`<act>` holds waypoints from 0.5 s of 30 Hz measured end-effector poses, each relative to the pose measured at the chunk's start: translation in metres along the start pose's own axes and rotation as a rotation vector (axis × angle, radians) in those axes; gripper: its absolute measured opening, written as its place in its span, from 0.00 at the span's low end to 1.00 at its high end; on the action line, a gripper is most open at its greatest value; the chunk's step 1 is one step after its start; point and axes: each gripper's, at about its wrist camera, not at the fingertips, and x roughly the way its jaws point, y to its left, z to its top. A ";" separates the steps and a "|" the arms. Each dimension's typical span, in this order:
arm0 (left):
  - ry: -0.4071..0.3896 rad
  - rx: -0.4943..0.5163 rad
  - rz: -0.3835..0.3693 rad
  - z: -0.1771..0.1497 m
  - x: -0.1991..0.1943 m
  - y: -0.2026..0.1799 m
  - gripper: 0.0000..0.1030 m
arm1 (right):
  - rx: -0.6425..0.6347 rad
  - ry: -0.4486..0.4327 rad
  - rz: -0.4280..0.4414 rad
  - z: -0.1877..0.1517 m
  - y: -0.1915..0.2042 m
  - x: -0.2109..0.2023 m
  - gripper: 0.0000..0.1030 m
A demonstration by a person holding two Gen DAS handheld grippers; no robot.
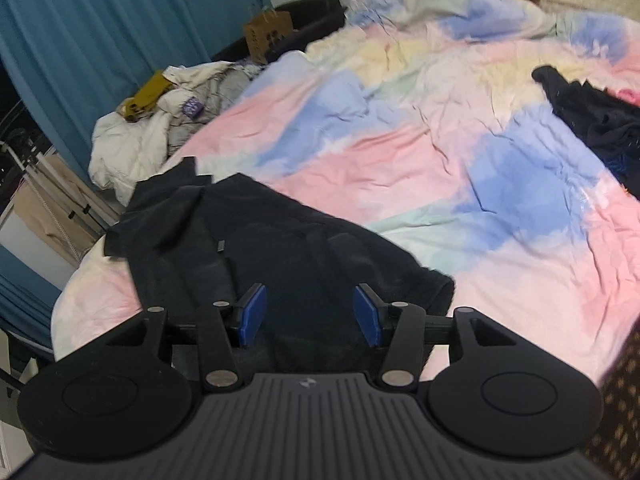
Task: Fold clothes
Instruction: 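Lay the black pants flat on the duvet and open both grippers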
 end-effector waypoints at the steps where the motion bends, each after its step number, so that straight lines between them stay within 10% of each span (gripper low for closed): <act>1: 0.002 0.022 0.001 0.005 -0.012 0.005 0.73 | -0.002 -0.005 -0.004 -0.005 0.011 -0.007 0.50; 15: 0.108 0.259 -0.016 0.116 -0.135 0.093 0.73 | 0.138 -0.155 -0.124 -0.093 0.165 -0.093 0.50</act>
